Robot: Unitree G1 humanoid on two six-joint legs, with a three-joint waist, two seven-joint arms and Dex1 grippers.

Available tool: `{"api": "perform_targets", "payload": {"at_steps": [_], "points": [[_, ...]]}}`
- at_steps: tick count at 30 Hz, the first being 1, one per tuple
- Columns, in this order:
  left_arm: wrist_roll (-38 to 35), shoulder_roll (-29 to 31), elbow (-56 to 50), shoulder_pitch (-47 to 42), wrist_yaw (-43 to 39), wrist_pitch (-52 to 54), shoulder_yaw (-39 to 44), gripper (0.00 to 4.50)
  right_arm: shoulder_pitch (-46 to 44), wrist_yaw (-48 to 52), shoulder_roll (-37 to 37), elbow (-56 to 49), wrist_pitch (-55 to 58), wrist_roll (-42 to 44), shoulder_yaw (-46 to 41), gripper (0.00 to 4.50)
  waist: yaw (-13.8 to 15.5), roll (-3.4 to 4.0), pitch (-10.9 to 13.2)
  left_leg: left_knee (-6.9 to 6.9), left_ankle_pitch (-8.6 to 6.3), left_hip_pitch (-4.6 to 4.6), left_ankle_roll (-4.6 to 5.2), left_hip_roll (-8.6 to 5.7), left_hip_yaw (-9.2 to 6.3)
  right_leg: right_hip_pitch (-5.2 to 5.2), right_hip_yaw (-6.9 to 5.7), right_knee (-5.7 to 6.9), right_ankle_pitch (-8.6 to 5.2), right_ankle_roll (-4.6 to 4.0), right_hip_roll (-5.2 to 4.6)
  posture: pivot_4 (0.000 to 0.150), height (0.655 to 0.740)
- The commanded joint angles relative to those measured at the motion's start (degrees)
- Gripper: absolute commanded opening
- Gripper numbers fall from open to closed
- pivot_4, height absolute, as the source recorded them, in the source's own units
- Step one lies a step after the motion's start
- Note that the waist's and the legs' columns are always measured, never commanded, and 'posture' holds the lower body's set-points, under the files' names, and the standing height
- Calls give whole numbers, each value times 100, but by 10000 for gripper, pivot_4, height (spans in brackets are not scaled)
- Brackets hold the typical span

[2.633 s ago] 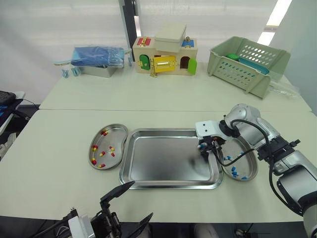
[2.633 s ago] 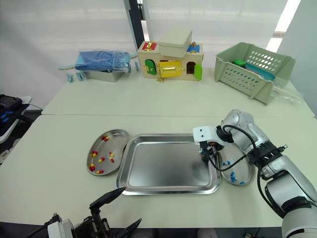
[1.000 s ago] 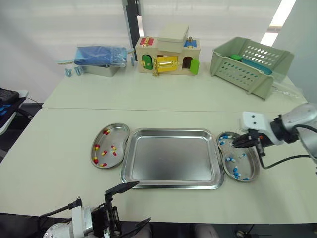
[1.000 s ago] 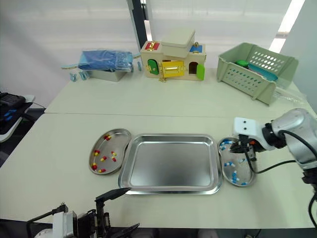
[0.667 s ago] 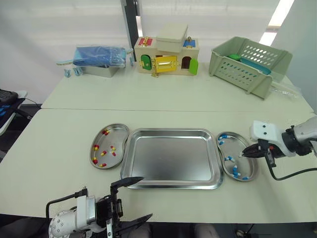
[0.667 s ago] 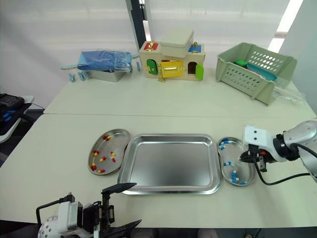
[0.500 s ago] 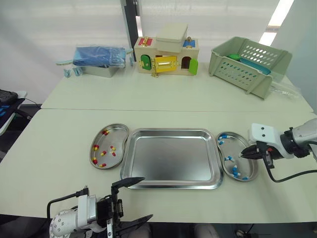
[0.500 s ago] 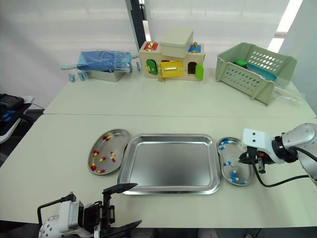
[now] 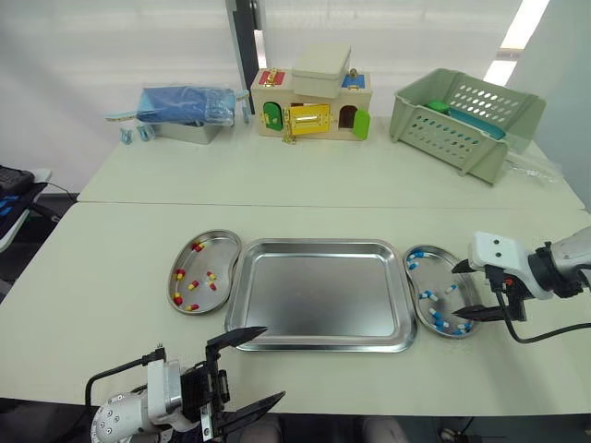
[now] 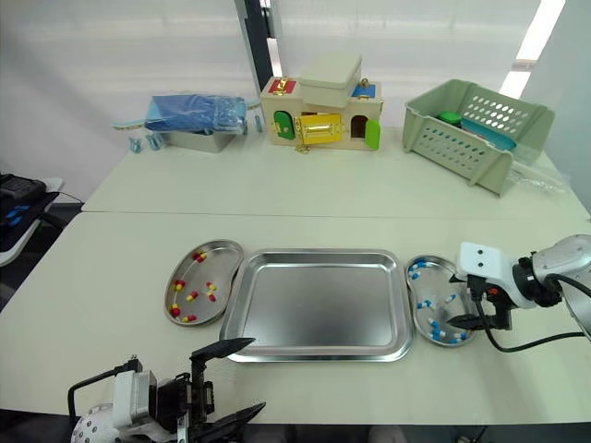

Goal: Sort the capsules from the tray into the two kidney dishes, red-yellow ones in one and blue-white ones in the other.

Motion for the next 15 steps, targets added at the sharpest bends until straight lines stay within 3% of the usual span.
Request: {"api": "perform_targets", "payload": {"at_steps": [1,5,10,15], "points": [[60,89,-184,25,372,232,282,45000,300,-28,116,24,-374,514,-842,44714,2,0,0,0,0,1,0,0,0,1,0,0,0,0,0,1500,7400],[193,269,-399,-189,1170,742,740,45000,980,-116,466,345,-908,916,-1776,44714,60,-6,-1,2,0,2,0,-1,-3,7,-3,-3,0,0,0,1500,7400],[244,913,-614,-670,2317,1955,1575,45000,1787,40,485,696,-1065,1175,-2547,44714,87,-5,-1,9,0,4,0,-2,-10,12,-7,4,0,0,1,1500,7400],[314,1919,-311,-635,2404,2942,2665,45000,2201,-106,485,1157,-798,1329,-3066,44714,7,-4,-2,6,0,10,1,2,-5,13,-3,4,0,0,5,1500,7400]]}}
